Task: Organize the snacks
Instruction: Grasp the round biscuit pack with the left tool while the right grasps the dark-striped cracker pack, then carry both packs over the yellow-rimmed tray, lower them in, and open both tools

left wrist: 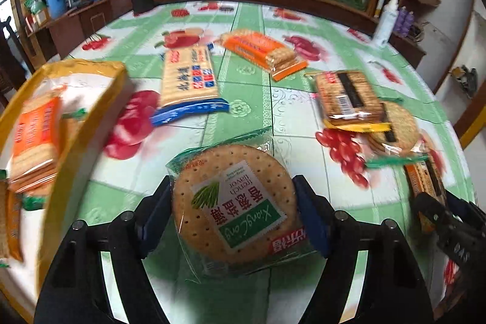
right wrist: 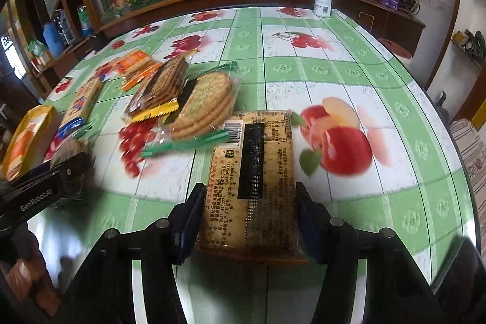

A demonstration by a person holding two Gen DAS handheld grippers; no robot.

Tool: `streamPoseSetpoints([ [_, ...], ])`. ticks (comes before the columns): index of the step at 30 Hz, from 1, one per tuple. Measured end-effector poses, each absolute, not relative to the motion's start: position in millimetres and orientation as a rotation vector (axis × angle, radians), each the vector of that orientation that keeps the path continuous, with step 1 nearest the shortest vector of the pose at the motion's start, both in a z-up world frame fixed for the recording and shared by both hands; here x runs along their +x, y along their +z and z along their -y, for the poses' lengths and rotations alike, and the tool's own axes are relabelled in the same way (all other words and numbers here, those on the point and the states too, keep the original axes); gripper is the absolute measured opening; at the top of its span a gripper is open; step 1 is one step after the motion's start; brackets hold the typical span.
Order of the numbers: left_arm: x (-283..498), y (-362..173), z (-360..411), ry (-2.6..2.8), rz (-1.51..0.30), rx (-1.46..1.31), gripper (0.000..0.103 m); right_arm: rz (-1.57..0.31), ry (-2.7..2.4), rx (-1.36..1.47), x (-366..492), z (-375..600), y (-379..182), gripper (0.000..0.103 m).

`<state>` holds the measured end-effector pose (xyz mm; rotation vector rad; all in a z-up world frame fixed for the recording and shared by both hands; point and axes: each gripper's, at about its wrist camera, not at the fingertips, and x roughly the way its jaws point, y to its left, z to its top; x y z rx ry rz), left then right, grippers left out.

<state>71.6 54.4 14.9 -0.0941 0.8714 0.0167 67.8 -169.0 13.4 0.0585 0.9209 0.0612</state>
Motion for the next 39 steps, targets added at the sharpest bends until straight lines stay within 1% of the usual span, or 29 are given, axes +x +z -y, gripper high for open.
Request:
streamPoseSetpoints([
  [8, 25.4, 38.2, -77.4, 0.042, -0.81, -0.051, 0.076, -0.881, 0.104, 0.127, 17.3, 181.4, 25.0, 0.058],
  [13, 0.2, 49.3, -101.7, 0.095, -0.777, -0.032, 0.076, -0.811, 0.206, 0.149, -9.5, 162.0, 43.0, 0.058],
  [18, -23.5, 60.8, -139.5, 0.175, -0.749, -0.031, 0.076, -0.771, 0.337, 0.127, -13.5, 113.2, 64.3, 0.058],
  [26, -43.1, 66.9, -199.1, 0.288, -0.729, -0.076, 0.076, -0.746, 0.552, 0.093, -0.6, 8.6, 88.5, 0.057],
  [32, -45.4, 62.5, -224.1, 0.314, -0.729, -0.106, 0.076, -0.732, 0.623, 0.045, 8.6, -48.4, 96.7, 0.057],
  [39, -43.4, 53.7, -239.9, 0.325, -0.742, -0.129, 0.076, -0.728, 0.67, 0.015, 24.1, -84.8, 100.8, 0.057],
])
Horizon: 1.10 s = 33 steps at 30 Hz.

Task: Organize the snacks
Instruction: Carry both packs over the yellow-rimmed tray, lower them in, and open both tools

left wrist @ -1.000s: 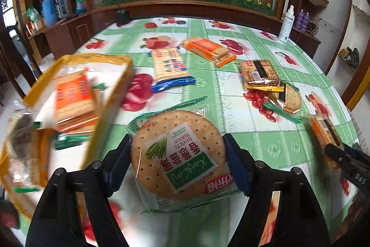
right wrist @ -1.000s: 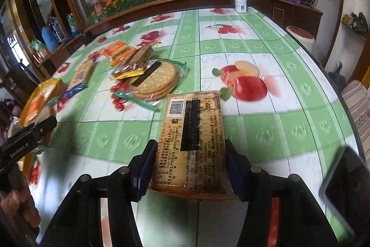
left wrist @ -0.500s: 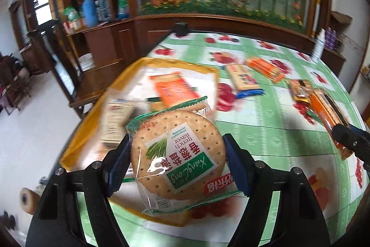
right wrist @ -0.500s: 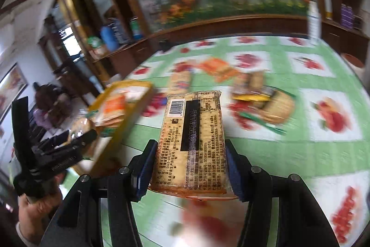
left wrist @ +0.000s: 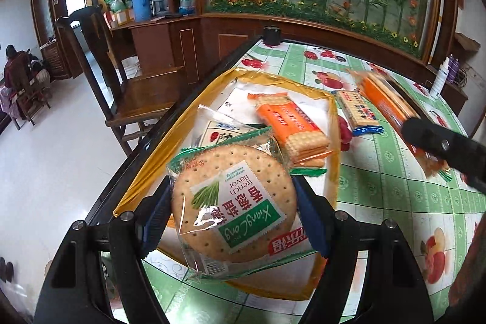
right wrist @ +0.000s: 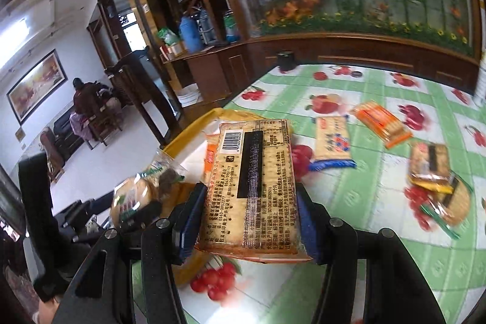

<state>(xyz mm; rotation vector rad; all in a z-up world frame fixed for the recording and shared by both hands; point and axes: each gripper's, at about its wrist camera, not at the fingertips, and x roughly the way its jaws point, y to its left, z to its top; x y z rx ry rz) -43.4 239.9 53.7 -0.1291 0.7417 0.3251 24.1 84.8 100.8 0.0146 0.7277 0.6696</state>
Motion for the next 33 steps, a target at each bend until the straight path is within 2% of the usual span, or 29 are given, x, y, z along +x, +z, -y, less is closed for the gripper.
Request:
streamPoseSetpoints([
  [13, -33.2, 48.2, -232.4, 0.285, -0.765, -0.109, 0.076, -0.803, 0.743, -0.04, 90.9, -162.7, 65.9, 0.058],
  [28, -14.1, 33.0, -234.0, 0.335, -0.849, -0.113, 0.079, -0.808, 0.768, -0.054, 115.3, -181.8, 54.7, 0.058],
  [33, -16.5, 36.7, -233.0, 0.344, -0.847, -0.124, 0.08, -0.783, 0.766, -0.022, 108.3, -169.7, 65.0, 0.067],
])
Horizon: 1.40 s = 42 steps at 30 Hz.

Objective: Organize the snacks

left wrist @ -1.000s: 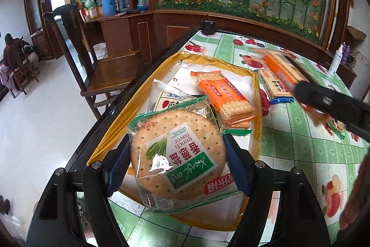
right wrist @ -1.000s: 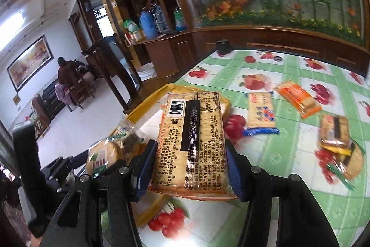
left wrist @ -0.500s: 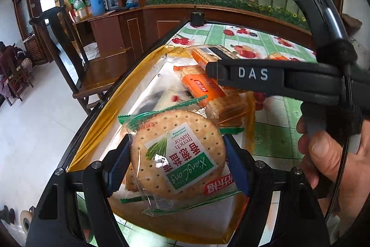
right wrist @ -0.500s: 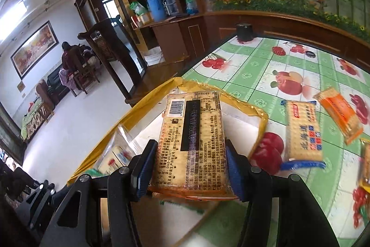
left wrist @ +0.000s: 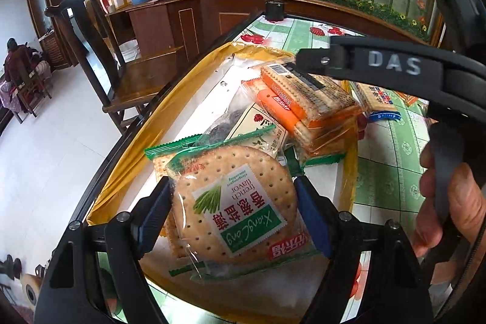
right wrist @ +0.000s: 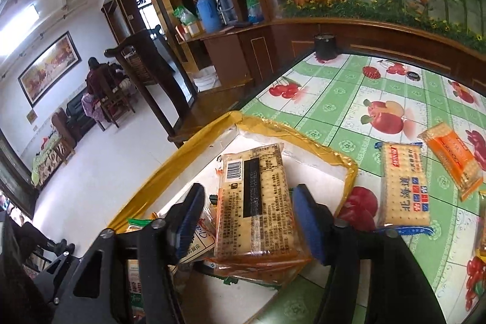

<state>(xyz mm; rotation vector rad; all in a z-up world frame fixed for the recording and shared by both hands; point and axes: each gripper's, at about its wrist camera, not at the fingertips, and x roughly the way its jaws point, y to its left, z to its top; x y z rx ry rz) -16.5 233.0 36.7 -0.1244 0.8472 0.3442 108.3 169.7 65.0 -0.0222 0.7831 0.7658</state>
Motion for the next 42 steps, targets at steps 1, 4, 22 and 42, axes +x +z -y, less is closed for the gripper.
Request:
streamPoseSetpoints([
  [1, -17.5, 37.9, -232.1, 0.345, -0.843, -0.123, 0.083, -0.777, 0.761, -0.018, 106.4, -164.9, 67.6, 0.067],
  [4, -20.0, 40.6, -227.9, 0.353, -0.839, -0.107, 0.085, -0.769, 0.752, -0.004, 101.5, -153.6, 74.0, 0.067],
  [22, -36.4, 62.7, -200.0, 0.353, -0.788, -0.056, 0.085, -0.77, 0.59, 0.114, 74.9, -34.3, 73.3, 0.07],
  [42, -8.9, 62.8, -132.3, 0.194, -0.798, -0.028, 0.085, -0.772, 0.231, 0.16, 98.6, 116.4, 51.2, 0.082],
])
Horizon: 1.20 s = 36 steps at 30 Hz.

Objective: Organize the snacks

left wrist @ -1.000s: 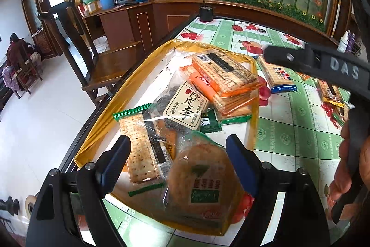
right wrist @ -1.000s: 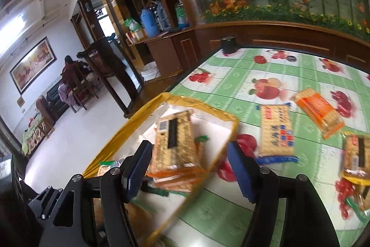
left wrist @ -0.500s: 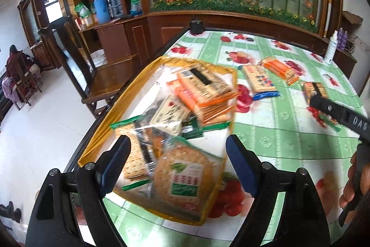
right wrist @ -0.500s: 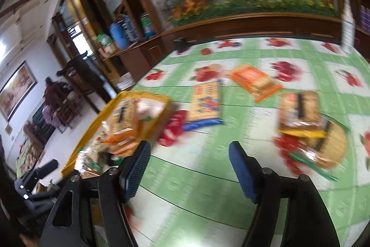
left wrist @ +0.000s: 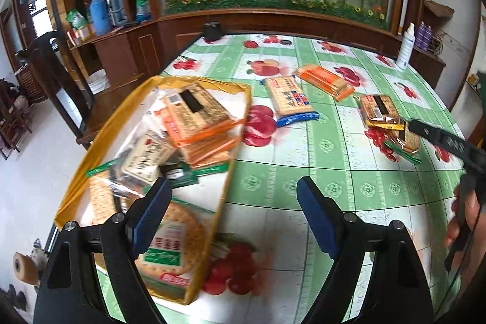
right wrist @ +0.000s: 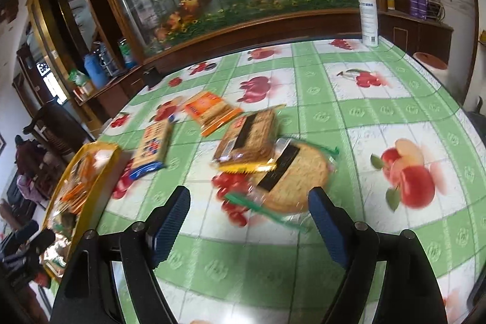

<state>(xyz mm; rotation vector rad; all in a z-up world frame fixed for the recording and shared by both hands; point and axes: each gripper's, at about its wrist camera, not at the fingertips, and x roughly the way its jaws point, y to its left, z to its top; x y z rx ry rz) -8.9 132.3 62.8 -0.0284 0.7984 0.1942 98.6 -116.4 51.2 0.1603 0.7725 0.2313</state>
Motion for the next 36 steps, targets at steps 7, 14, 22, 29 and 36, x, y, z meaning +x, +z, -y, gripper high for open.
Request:
streamPoseSetpoints([
  [7, 14.8, 55.0, -119.5, 0.185, -0.836, -0.021, 0.085, -0.817, 0.136, -0.039, 157.9, 74.6, 46.7, 0.098],
  [14, 52.2, 57.8, -113.0, 0.21, -0.839, -0.02, 0.085, -0.947, 0.022, -0.165, 202.5, 47.5, 12.1, 0.101],
  [22, 126.0, 56.8, -106.9, 0.278, -0.852, -0.067, 0.085, -0.902, 0.094, -0.144, 196.5, 53.0, 11.9, 0.074],
  [29, 181.6, 36.1, -89.1, 0.353, -0.889, -0.001, 0.085, -0.843, 0.158, -0.031, 163.2, 84.1, 37.1, 0.07],
  [36, 206.8, 18.4, -85.3, 0.403, -0.903, 0.035, 0.091, -0.804, 0.212, 0.046, 132.2, 106.7, 59.0, 0.031],
])
